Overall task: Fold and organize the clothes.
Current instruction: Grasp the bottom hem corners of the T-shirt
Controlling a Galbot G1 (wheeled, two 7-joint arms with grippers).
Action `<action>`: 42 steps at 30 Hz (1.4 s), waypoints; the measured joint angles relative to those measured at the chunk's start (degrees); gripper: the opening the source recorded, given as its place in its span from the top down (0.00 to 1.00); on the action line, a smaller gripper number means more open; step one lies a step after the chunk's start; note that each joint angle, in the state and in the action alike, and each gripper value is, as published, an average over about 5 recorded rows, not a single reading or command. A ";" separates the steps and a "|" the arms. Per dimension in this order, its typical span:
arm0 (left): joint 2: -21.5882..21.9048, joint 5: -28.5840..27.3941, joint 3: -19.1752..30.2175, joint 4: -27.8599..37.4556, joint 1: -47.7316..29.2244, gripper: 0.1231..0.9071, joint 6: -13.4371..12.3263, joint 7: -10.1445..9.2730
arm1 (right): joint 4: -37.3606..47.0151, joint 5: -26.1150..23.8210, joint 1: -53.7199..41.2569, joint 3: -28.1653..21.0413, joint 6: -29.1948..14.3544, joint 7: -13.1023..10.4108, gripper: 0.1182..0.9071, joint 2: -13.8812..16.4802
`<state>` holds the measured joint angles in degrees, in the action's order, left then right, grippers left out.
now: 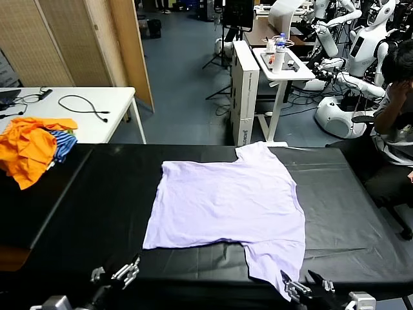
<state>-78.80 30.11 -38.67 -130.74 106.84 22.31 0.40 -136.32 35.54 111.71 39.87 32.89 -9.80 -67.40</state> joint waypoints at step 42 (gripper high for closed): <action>-0.41 -5.15 5.66 6.31 -5.10 0.97 -1.23 -0.94 | 1.66 -3.19 -0.41 -3.24 0.58 -1.16 0.82 -1.08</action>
<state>-79.22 24.96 -33.01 -124.43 101.74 21.08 -0.54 -134.65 32.35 111.30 36.63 33.47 -10.95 -68.48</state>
